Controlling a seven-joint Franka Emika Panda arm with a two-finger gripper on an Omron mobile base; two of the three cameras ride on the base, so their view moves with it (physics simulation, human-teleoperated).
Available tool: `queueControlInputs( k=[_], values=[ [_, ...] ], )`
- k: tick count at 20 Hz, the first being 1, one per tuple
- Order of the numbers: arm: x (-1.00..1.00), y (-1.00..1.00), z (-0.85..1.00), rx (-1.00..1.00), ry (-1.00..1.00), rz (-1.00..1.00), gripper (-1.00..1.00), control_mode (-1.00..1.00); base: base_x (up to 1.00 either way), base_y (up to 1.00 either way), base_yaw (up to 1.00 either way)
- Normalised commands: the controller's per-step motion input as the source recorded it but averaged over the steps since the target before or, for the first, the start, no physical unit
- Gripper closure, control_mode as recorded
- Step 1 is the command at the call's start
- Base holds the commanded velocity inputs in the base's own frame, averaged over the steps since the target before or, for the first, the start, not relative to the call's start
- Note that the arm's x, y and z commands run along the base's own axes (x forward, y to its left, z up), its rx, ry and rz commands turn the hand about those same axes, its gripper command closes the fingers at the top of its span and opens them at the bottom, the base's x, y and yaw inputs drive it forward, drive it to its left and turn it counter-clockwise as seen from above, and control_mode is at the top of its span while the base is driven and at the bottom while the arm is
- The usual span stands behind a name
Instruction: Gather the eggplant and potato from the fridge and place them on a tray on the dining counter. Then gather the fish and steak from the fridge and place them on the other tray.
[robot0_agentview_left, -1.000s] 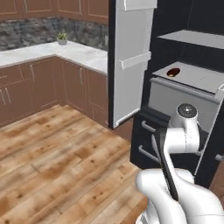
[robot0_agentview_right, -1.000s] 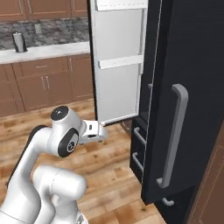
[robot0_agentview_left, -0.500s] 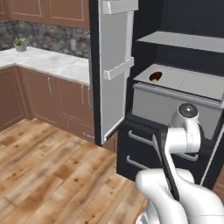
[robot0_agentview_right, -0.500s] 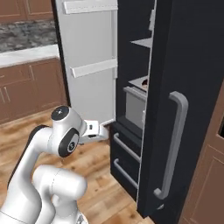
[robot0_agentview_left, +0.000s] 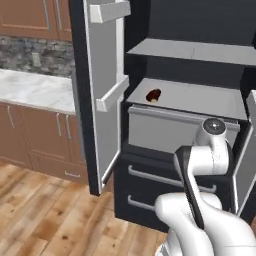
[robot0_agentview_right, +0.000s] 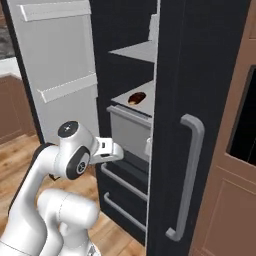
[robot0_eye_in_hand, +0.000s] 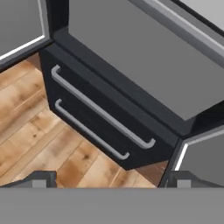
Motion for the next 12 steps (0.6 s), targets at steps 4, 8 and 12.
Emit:
queueControlInputs(
  k=[4, 8, 12],
  values=[
    [0.0, 0.0, 0.0, 0.0, 0.0, 0.0, -1.0, 1.0, 0.79, 0.48, -0.38],
    [0.0, 0.0, 0.0, 0.0, 0.0, 0.0, -1.0, 1.0, 0.72, 0.4, -0.37],
    [0.0, 0.0, 0.0, 0.0, 0.0, 0.0, -1.0, 1.0, 0.55, -0.08, -0.33]
  ],
)
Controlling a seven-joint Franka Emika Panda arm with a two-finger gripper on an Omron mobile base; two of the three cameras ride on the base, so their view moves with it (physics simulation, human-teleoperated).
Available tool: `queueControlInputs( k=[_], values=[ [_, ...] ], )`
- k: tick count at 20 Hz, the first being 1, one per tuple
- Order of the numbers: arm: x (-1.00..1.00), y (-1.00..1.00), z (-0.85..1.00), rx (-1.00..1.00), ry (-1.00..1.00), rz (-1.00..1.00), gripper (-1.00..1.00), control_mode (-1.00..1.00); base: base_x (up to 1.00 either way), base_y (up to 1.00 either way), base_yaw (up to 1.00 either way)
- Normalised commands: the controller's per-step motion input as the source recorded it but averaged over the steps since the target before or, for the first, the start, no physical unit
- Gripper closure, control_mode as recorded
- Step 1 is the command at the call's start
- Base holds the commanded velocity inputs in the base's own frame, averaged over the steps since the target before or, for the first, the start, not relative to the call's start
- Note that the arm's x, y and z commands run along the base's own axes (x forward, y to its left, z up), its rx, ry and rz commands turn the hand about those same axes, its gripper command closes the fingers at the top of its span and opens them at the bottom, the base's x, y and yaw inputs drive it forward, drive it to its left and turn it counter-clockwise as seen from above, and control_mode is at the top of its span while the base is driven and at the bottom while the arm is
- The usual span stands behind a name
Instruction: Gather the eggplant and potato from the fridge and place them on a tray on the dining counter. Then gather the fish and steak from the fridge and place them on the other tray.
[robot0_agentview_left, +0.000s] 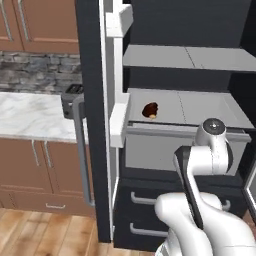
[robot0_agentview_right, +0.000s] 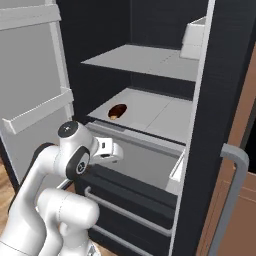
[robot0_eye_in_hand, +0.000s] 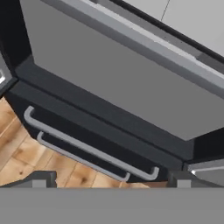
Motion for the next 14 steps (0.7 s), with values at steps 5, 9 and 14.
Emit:
queueControlInputs(
  k=[5, 9, 14],
  values=[
    [0.0, 0.0, 0.0, 0.0, 0.0, 0.0, -1.0, 1.0, 0.44, -0.15, -0.13],
    [0.0, 0.0, 0.0, 0.0, 0.0, 0.0, -1.0, 1.0, 0.81, 0.0, -0.04],
    [0.0, 0.0, 0.0, 0.0, 0.0, 0.0, -1.0, 1.0, 0.98, 0.0, 0.0]
  ],
)
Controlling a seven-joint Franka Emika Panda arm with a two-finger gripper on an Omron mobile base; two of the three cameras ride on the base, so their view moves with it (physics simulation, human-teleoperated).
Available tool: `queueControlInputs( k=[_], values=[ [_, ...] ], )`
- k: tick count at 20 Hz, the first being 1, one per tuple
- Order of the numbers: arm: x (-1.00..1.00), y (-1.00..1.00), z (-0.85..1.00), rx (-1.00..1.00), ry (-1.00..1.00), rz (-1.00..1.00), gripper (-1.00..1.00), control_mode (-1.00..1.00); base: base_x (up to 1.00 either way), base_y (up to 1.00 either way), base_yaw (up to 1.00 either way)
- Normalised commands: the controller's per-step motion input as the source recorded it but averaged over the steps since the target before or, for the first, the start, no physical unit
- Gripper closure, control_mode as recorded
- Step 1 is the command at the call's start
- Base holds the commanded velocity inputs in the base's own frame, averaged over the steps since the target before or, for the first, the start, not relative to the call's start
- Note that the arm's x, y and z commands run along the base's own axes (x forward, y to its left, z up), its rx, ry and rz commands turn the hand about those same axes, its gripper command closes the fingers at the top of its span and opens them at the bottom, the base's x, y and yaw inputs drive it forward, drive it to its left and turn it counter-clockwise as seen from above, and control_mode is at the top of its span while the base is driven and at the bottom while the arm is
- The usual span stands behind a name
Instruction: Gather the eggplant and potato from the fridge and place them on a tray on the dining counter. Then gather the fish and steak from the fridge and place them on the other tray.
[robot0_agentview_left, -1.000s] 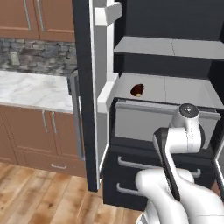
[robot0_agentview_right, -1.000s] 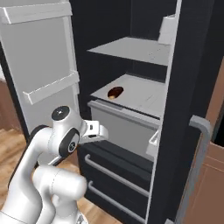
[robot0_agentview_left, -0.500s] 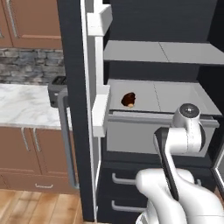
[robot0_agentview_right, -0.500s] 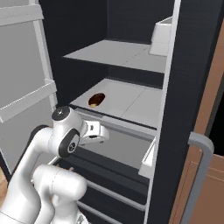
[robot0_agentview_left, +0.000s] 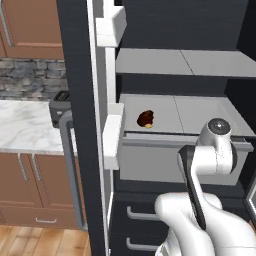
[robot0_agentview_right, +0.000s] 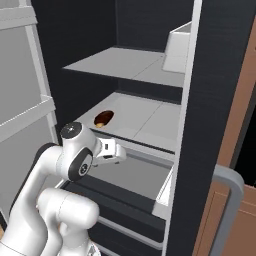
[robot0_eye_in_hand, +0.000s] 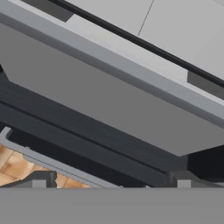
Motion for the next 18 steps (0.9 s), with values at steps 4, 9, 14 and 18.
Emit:
queueControlInputs(
  k=[4, 9, 14, 18],
  values=[
    [0.0, 0.0, 0.0, 0.0, 0.0, 0.0, -1.0, 1.0, 0.84, 0.01, -0.01],
    [0.0, 0.0, 0.0, 0.0, 0.0, 0.0, -1.0, 1.0, 0.1, 0.0, 0.0],
    [0.0, 0.0, 0.0, 0.0, 0.0, 0.0, -1.0, 1.0, 0.0, 0.0, 0.0],
    [-0.01, 0.0, 0.0, 0.0, 0.0, 0.0, -1.0, -1.0, 0.0, 0.0, 0.0]
  ],
)
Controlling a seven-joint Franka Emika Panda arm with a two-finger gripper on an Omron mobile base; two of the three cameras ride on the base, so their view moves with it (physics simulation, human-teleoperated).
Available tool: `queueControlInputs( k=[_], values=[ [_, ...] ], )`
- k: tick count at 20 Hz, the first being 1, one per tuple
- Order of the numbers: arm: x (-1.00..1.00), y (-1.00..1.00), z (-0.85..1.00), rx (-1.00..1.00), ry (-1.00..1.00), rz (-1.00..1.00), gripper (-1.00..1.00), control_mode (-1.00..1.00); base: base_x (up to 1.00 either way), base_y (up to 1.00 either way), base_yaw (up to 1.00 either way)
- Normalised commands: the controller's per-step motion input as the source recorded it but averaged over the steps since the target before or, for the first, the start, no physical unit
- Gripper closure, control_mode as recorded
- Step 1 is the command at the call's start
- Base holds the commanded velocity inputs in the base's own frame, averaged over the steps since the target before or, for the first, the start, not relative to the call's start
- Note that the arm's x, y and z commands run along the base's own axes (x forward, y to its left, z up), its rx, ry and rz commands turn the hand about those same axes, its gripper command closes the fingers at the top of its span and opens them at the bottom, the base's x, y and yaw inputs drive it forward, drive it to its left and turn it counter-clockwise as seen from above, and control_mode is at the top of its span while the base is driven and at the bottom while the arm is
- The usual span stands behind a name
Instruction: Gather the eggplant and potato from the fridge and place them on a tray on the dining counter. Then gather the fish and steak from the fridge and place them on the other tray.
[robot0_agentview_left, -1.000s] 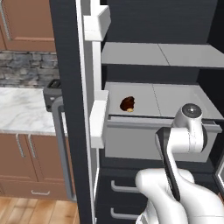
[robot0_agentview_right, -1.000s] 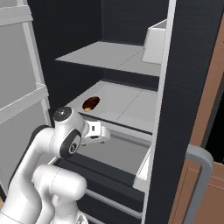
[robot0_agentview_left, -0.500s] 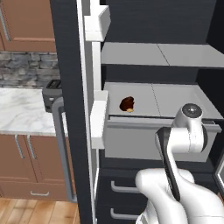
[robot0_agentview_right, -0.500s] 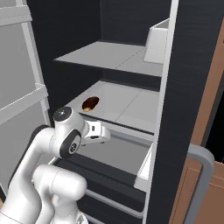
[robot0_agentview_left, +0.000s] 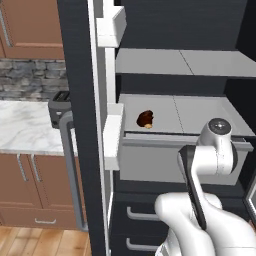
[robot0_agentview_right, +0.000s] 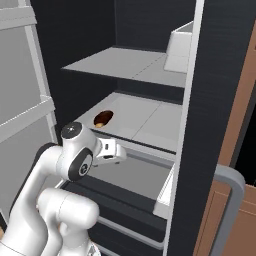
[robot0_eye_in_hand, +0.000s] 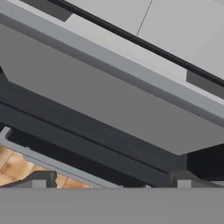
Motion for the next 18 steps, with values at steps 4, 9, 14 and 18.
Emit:
queueControlInputs(
  k=[4, 9, 14, 18],
  values=[
    [-0.04, 0.04, 0.26, 0.0, 0.0, 0.01, -1.0, -1.0, 0.0, 0.0, 0.0],
    [0.0, 0.29, 0.34, 0.06, -0.02, 0.0, -1.0, -1.0, 0.0, 0.0, 0.0],
    [0.03, 0.26, 0.37, 0.2, -0.01, 0.0, -1.0, -1.0, 0.0, 0.0, 0.0],
    [0.14, 0.12, 0.4, 0.23, -0.04, 0.04, -1.0, -1.0, 0.0, 0.0, 0.0]
  ],
)
